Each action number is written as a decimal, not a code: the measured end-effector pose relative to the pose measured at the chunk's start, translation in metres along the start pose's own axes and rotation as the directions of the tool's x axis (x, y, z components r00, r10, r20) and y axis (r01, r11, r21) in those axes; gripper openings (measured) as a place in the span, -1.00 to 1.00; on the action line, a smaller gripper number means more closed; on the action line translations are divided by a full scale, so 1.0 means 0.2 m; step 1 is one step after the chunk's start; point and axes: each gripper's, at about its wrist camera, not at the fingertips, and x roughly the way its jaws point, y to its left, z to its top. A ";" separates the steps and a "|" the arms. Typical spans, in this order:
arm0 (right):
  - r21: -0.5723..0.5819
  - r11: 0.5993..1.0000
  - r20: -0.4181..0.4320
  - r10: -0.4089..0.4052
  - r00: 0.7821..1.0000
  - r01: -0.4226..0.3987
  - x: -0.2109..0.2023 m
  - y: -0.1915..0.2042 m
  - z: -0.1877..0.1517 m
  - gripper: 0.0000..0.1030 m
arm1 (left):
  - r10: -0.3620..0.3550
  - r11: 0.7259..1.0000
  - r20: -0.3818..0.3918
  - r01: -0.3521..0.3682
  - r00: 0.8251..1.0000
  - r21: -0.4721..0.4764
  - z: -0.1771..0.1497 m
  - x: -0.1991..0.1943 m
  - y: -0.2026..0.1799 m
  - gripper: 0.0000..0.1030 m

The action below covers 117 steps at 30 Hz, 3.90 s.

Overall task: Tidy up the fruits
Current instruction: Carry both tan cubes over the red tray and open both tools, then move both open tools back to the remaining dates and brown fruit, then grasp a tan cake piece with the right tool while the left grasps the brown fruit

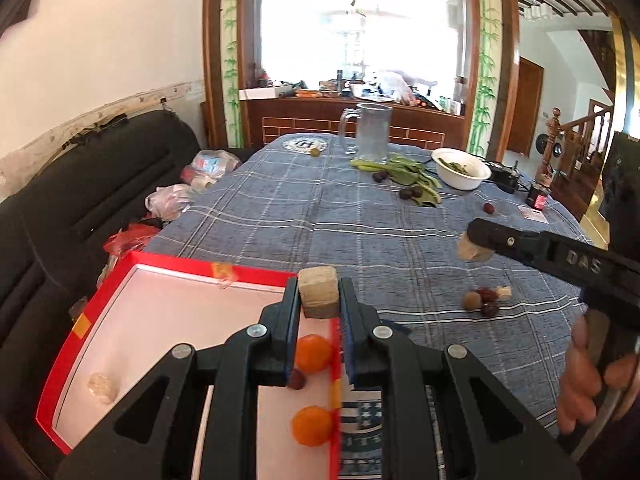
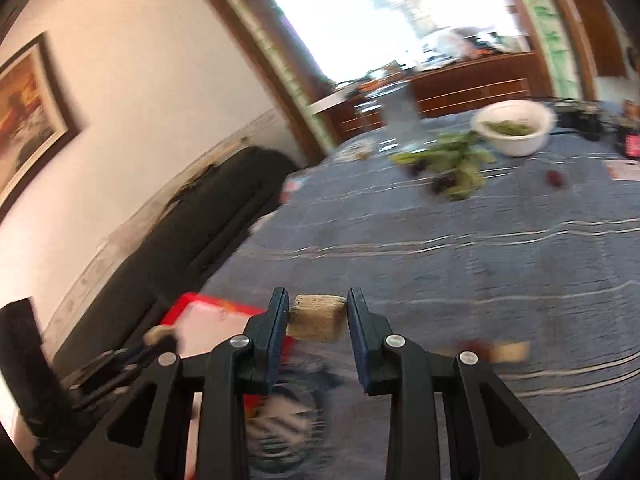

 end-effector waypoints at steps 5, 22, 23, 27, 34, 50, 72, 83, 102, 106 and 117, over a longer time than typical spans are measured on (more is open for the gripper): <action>-0.071 0.996 -0.033 0.051 0.998 -0.053 0.14 0.25 -0.05 -0.44 | 0.028 0.999 -0.012 -0.028 1.000 -0.030 -0.03 0.00 0.11 -0.60; -0.099 0.987 -0.257 0.096 0.962 -0.125 0.54 0.41 -0.25 -0.45 | 0.195 0.972 -0.170 -0.214 0.966 -0.101 -0.14 0.16 0.50 -0.60; -0.124 0.985 -0.258 0.085 0.963 -0.120 0.54 0.43 -0.26 -0.45 | 0.193 0.972 -0.181 -0.213 0.964 -0.098 -0.14 0.17 0.50 -0.60; -0.186 0.974 -0.285 0.074 0.956 -0.131 0.56 0.48 -0.32 -0.44 | 0.202 0.971 -0.203 -0.224 0.958 -0.088 -0.15 0.20 0.50 -0.60; -0.240 0.962 -0.290 0.054 0.955 -0.128 0.54 0.52 -0.35 -0.43 | 0.212 0.964 -0.262 -0.246 0.942 -0.105 -0.16 0.23 0.53 -0.40; -0.008 0.990 -0.144 0.138 0.980 -0.140 0.32 0.27 -0.18 -0.05 | 0.287 0.950 -0.273 -0.310 0.918 -0.045 -0.18 0.24 0.49 0.16; 0.156 0.986 -0.141 -0.045 0.989 0.067 -0.21 -0.61 -0.01 -0.34 | -0.034 0.958 -0.164 0.079 0.986 0.277 -0.06 0.24 -0.49 0.23; 0.284 0.955 -0.264 -0.010 0.965 0.087 -0.13 -0.73 -0.05 -0.43 | -0.105 0.938 -0.279 0.188 0.955 0.292 -0.07 0.47 -0.70 0.23; 0.286 0.945 -0.309 -0.069 0.949 0.162 -0.01 -0.76 -0.06 -0.39 | -0.146 0.920 -0.350 0.257 0.925 0.295 -0.08 0.66 -0.80 0.23; 0.258 0.953 -0.309 -0.076 0.948 0.160 0.00 -0.74 -0.06 -0.39 | -0.172 0.919 -0.345 0.276 0.923 0.280 -0.07 0.67 -0.82 0.23; 0.284 0.948 -0.306 -0.053 0.951 0.144 -0.01 -0.75 -0.06 -0.75 | -0.224 0.916 -0.349 0.319 0.910 0.243 -0.07 0.66 -0.82 -0.40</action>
